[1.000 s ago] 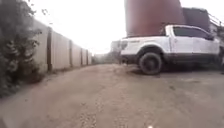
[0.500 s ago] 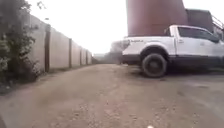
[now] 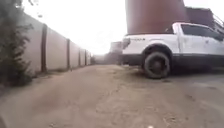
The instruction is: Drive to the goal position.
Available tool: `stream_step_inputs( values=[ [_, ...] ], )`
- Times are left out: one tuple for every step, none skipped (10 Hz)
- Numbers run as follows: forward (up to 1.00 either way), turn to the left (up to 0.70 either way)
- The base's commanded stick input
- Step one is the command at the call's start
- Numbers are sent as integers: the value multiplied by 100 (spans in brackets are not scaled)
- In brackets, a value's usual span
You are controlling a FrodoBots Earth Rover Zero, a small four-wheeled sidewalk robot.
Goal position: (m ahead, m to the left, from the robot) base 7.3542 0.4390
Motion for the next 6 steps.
stream_step_inputs(
  values=[
    [50,51],
    [50,20],
    [50,1],
    [50,1],
    [50,1],
    [50,1]
  ],
)
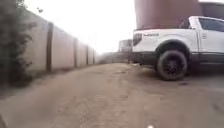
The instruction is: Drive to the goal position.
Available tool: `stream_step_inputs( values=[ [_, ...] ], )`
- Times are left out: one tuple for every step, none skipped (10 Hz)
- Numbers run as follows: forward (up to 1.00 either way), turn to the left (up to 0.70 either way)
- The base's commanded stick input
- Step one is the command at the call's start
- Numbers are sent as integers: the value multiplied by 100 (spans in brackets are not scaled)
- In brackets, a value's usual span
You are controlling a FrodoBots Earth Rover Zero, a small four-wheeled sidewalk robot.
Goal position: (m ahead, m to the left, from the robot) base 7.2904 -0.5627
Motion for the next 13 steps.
stream_step_inputs(
  values=[
    [50,1],
    [50,1],
    [50,1],
    [50,1],
    [50,1],
    [50,1],
    [50,1],
    [50,1],
    [50,1],
    [50,1],
    [50,1],
    [50,1],
    [50,1]
  ],
)
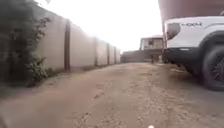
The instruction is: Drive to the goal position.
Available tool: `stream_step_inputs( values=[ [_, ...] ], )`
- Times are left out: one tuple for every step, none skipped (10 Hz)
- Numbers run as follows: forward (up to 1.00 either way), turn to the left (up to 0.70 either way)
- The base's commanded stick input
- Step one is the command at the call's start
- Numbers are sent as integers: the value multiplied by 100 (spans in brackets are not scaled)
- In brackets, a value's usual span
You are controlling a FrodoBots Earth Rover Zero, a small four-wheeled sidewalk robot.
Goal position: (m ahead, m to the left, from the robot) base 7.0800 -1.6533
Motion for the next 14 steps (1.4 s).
stream_step_inputs(
  values=[
    [50,1],
    [50,1],
    [50,-20],
    [50,-47],
    [50,-15],
    [50,1],
    [50,1],
    [50,1],
    [50,1],
    [50,1],
    [50,1],
    [50,1],
    [50,1],
    [50,1]
  ],
)
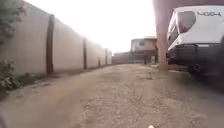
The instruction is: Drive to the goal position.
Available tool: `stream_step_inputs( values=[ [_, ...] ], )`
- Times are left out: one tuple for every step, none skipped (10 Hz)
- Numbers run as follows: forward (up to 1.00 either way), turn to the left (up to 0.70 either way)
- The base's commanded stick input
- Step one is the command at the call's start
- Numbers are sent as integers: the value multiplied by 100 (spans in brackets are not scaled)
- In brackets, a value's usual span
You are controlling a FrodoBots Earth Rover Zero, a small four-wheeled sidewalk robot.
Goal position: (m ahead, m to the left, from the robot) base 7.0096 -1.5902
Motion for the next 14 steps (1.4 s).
stream_step_inputs(
  values=[
    [50,1],
    [50,1],
    [50,1],
    [50,1],
    [50,1],
    [50,1],
    [50,1],
    [50,1],
    [50,1],
    [50,1],
    [50,1],
    [50,1],
    [50,1],
    [50,1]
  ],
)
